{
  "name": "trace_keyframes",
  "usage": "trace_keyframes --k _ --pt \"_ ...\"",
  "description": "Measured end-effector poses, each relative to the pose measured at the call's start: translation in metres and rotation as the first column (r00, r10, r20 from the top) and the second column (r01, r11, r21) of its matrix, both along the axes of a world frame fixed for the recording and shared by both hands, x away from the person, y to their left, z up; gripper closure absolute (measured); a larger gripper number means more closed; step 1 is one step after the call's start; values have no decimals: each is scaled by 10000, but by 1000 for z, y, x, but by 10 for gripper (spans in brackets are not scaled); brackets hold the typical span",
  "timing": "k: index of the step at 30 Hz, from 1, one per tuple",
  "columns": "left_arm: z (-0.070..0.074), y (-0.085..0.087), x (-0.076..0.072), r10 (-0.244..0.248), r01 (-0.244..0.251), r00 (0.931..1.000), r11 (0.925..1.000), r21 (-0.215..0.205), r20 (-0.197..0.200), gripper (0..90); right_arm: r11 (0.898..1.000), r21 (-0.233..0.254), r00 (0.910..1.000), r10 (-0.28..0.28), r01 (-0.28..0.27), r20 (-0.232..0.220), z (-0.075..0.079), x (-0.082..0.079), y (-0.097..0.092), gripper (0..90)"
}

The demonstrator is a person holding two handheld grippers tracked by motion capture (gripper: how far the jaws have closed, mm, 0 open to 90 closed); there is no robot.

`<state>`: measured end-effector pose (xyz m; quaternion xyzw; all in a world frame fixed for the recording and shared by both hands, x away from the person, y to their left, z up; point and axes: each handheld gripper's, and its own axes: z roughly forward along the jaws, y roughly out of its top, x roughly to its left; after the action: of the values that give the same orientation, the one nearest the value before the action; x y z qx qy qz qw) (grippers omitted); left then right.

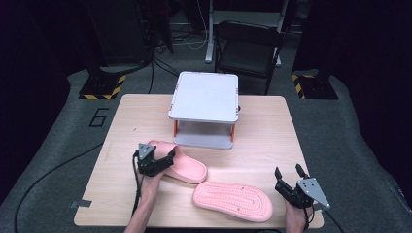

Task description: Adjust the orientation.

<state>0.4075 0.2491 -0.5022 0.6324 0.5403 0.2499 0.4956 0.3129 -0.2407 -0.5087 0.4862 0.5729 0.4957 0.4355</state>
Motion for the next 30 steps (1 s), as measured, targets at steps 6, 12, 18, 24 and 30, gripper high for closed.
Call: trace_keyframes --k 6,12,18,24,30 --pt "-6 52 -6 -1457 1445 9890 9886 -434 -267 190 10000 -5 10000 77 -77 -45 0 1 2 232" --pt "-10 76 -9 -1971 1962 9795 9803 -245 -424 187 9998 -111 9998 168 -169 -68 -1 2 4 232" --pt "-10 70 -22 -1783 1794 9837 9822 563 -241 178 9999 -107 9999 113 -113 -68 -1 2 3 233" --pt "-15 63 -32 -1441 1476 9890 9701 1928 -324 165 9994 -193 9995 270 -273 -132 -1 3 4 232" --pt "-9 66 -39 -991 973 9951 9633 2502 -55 168 9996 -227 9997 188 -190 -124 -1 2 4 232"
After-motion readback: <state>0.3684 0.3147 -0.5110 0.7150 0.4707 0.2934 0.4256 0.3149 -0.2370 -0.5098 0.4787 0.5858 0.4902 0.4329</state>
